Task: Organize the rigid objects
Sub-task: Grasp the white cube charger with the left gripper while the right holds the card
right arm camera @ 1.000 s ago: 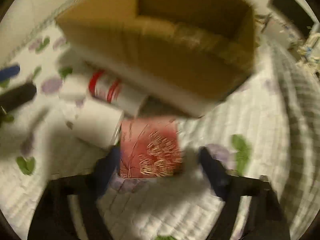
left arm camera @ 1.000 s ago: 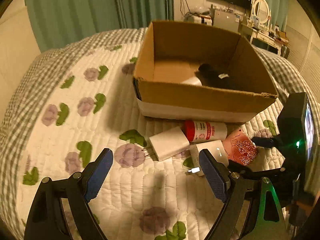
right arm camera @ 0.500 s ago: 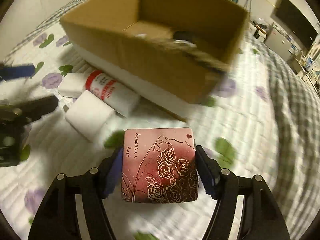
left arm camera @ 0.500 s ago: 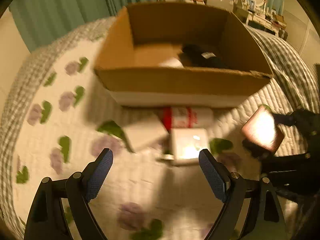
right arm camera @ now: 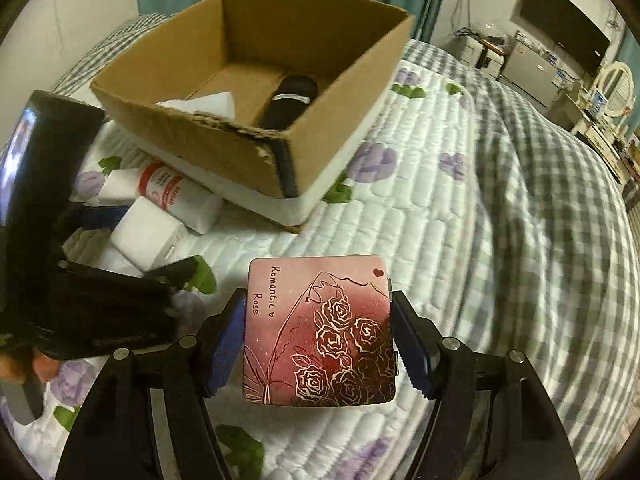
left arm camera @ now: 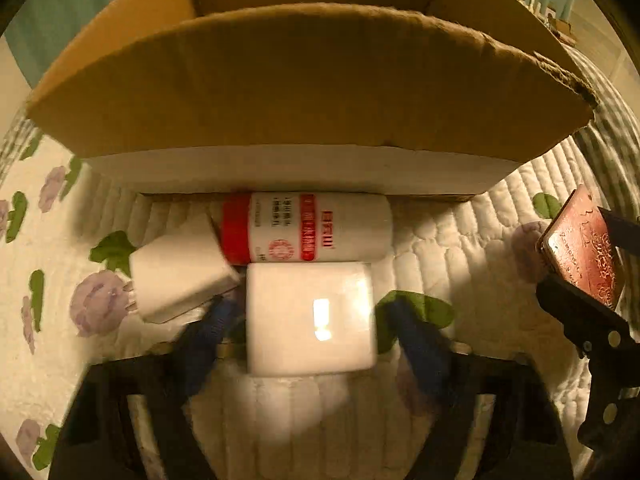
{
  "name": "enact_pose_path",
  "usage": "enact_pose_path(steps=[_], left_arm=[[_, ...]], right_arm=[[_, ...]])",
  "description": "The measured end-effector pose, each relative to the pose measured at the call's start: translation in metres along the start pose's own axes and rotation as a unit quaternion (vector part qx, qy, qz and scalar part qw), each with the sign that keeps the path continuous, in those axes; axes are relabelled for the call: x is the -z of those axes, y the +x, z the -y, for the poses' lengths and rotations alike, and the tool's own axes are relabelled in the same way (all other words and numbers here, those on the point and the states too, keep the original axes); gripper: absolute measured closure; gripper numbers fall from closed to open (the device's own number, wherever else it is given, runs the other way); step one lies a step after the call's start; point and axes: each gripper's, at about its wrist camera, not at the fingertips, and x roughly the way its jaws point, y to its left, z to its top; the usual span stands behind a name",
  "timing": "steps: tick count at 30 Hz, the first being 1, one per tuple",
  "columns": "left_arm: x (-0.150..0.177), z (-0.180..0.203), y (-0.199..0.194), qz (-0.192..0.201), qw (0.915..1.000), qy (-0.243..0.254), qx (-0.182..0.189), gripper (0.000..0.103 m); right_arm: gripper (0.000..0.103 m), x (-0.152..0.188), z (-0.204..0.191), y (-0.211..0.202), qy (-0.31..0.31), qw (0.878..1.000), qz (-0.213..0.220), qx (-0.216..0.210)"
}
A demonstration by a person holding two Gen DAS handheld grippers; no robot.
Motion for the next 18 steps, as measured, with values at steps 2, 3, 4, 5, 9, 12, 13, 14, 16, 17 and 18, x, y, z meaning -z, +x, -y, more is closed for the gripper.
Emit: enact_pose_path(steps=[2,3,4,5,9,12,13,14,16,17,18], left_arm=[[0.003,0.0,-0.007,0.008,0.9998,0.0,0.018,0.037],[0.005,-0.002,-0.011,0.011,0.9996,0.002,0.027,0.037],[0.007,-0.003,-0.017,0.014,0.9993,0.005,0.033,0.037],[0.008,-0.004,-0.022,0.017,0.9992,0.006,0.036,0.037],[0.013,-0.013,-0.055,0.043,0.9973,0.006,0.06,0.037],[0.02,-0.022,-0.083,0.064,0.9949,0.011,0.077,0.037],[0.02,-0.023,-0.09,0.07,0.9943,0.014,0.078,0.037],[0.02,-0.024,-0.1,0.078,0.9935,0.016,0.081,0.037],[0.017,-0.031,-0.118,0.093,0.9915,0.017,0.089,0.037],[0.013,-0.035,-0.128,0.103,0.9901,0.02,0.093,0.037],[0.009,-0.037,-0.138,0.114,0.9889,0.024,0.092,0.037]], right_arm=[[0.034,-0.001,-0.004,0.002,-0.002,1.0,-0.001,-0.001],[0.034,-0.001,-0.006,0.003,0.0,1.0,-0.003,-0.003],[0.034,-0.002,-0.008,0.003,0.003,1.0,-0.005,-0.005],[0.034,-0.003,-0.01,0.002,0.004,1.0,-0.006,-0.007],[0.034,-0.008,-0.016,-0.011,-0.001,1.0,-0.001,-0.003],[0.034,-0.013,-0.021,-0.031,-0.001,1.0,0.008,0.005],[0.034,-0.015,-0.024,-0.039,-0.003,1.0,0.012,0.011],[0.034,-0.018,-0.027,-0.047,-0.004,1.0,0.017,0.016],[0.034,-0.023,-0.033,-0.066,-0.004,0.999,0.027,0.018],[0.034,-0.025,-0.035,-0.072,-0.005,0.999,0.031,0.019],[0.034,-0.028,-0.039,-0.084,-0.006,0.999,0.036,0.02]])
